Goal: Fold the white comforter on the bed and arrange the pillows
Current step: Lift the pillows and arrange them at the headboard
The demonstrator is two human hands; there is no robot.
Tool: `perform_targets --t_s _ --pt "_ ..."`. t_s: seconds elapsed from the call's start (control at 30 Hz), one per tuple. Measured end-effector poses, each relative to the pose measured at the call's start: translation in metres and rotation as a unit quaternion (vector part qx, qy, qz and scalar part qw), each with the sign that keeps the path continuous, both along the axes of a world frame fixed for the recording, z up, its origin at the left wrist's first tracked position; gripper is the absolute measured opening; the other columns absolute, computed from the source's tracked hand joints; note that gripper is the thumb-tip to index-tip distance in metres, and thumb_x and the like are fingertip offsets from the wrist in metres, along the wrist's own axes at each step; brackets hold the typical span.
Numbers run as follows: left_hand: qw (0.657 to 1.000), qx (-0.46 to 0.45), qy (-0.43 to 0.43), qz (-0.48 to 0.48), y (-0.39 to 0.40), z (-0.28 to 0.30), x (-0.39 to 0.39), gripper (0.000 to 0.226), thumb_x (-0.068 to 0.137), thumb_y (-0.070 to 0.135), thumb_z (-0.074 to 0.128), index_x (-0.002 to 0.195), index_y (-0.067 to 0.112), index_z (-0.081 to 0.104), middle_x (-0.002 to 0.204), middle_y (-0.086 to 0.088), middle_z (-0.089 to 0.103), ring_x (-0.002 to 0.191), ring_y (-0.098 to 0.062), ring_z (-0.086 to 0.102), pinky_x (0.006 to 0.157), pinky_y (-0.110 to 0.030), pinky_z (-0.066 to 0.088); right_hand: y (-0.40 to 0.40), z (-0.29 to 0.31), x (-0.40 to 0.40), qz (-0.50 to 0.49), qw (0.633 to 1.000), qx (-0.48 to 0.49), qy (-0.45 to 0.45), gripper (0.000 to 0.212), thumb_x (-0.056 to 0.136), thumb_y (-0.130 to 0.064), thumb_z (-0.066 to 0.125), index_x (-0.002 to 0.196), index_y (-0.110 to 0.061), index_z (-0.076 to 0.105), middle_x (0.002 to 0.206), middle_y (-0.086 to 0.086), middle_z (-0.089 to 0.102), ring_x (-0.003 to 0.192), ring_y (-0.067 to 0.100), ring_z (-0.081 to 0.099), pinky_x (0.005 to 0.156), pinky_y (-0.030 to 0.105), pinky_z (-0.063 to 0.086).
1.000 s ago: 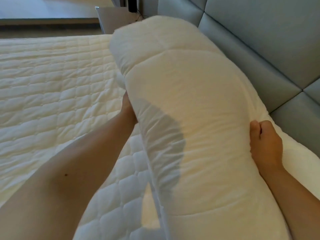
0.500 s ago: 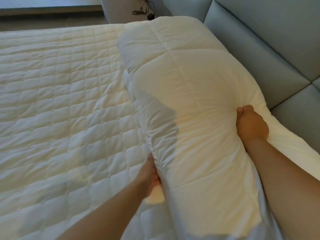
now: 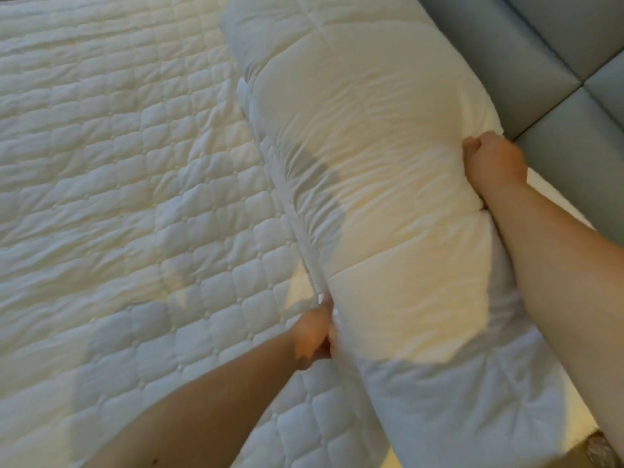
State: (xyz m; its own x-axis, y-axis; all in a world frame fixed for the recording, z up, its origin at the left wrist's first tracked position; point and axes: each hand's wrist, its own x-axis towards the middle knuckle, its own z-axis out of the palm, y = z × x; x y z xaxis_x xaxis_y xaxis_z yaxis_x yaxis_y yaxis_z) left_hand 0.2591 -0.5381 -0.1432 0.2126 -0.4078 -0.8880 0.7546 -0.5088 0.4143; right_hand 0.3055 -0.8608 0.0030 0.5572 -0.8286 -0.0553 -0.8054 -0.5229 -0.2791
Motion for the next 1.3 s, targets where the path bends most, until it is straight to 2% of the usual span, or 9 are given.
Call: perform_targets --t_s 0.1,0.2,0.27,0.33,0.4,0.47,0.57,0.9,1.3 --pt "0.994 0.068 0.001 -0.080 0.015 0.003 0.024 0.054 0.093 0.054 0.052 0.124 0.011 0.059 0.102 -0.016 0.069 0.082 -0.031 0.071 0.075 -0.043 0.059 0.016 0.019 -0.010 -0.003 0.988 0.157 -0.007 0.061 0.099 -0.057 0.028 0.102 -0.008 0.064 0.100 0.016 0.066 0.095 0.032 0.060 0.075 0.033 0.044" --pt "0.961 0.082 -0.256 0.072 -0.003 0.041 0.078 0.033 0.099 0.039 0.043 0.118 0.014 0.053 0.118 -0.015 0.062 0.105 -0.032 0.065 0.093 -0.050 0.054 0.036 0.042 -0.042 0.109 0.980 0.167 0.027 0.079 0.084 -0.080 0.024 0.143 -0.030 0.037 0.150 0.007 0.040 0.134 0.025 0.040 0.108 0.042 0.034" --pt "0.861 0.059 -0.483 0.147 -0.031 0.092 0.122 0.040 0.101 0.031 0.037 0.136 0.014 0.044 0.140 -0.010 0.050 0.128 -0.026 0.050 0.108 -0.047 0.042 0.054 0.043 -0.077 0.187 0.976 0.023 0.114 0.088 0.077 -0.088 0.012 0.152 -0.041 0.006 0.164 0.000 0.004 0.150 0.025 0.002 0.116 0.054 0.003" --pt "0.719 0.003 -0.685 0.120 -0.072 0.139 0.155 0.051 0.099 0.030 0.039 0.147 0.014 0.037 0.154 -0.011 0.036 0.143 -0.026 0.033 0.118 -0.041 0.026 0.077 0.032 -0.099 0.210 0.969 -0.023 0.129 0.085 0.077 -0.086 0.005 0.151 -0.044 -0.003 0.164 -0.002 -0.009 0.149 0.026 -0.014 0.115 0.056 -0.008" --pt "0.602 0.004 -0.798 -0.032 -0.122 0.162 0.181 0.058 0.099 0.039 0.035 0.153 0.019 0.030 0.162 -0.012 0.021 0.150 -0.030 0.018 0.119 -0.047 0.013 0.087 0.004 -0.102 0.205 0.972 -0.031 0.114 0.082 0.080 -0.082 0.001 0.151 -0.042 -0.007 0.164 0.000 -0.010 0.149 0.028 -0.014 0.115 0.060 -0.008" --pt "0.557 0.072 -0.800 -0.212 -0.163 0.153 0.203 0.060 0.099 0.050 0.022 0.156 0.032 0.017 0.166 -0.008 0.005 0.152 -0.033 0.001 0.120 -0.057 -0.001 0.084 -0.031 -0.098 0.195 0.974 -0.056 0.103 0.078 0.085 -0.077 -0.001 0.152 -0.038 -0.009 0.164 0.004 -0.006 0.149 0.031 -0.008 0.115 0.062 -0.005" --pt "0.546 0.130 -0.757 -0.335 -0.188 0.108 0.221 0.063 0.096 0.057 0.011 0.156 0.039 0.004 0.167 -0.004 -0.004 0.151 -0.035 -0.009 0.116 -0.063 -0.008 0.079 -0.076 -0.096 0.186 0.978 -0.051 0.078 0.072 0.094 -0.068 0.005 0.154 -0.029 -0.002 0.163 0.009 0.003 0.149 0.035 0.002 0.114 0.064 0.000" --pt "0.542 0.157 -0.725 -0.396 -0.214 0.038 0.239 0.063 0.097 0.055 0.012 0.155 0.038 -0.005 0.166 -0.003 -0.010 0.152 -0.032 -0.009 0.119 -0.057 -0.007 0.069 -0.147 -0.079 0.180 0.976 -0.083 0.086 0.067 0.098 -0.060 0.011 0.155 -0.024 0.008 0.161 0.010 0.012 0.148 0.036 0.007 0.114 0.064 0.004" --pt "0.522 0.139 -0.711 -0.450 -0.136 0.122 0.225 0.064 0.101 0.056 0.020 0.157 0.027 0.012 0.166 -0.003 0.005 0.152 -0.026 0.006 0.122 -0.048 0.006 0.079 -0.079 -0.090 0.173 0.979 -0.028 0.104 0.080 0.082 -0.073 -0.010 0.153 -0.036 -0.005 0.164 0.001 -0.001 0.150 0.026 -0.004 0.118 0.055 -0.006"
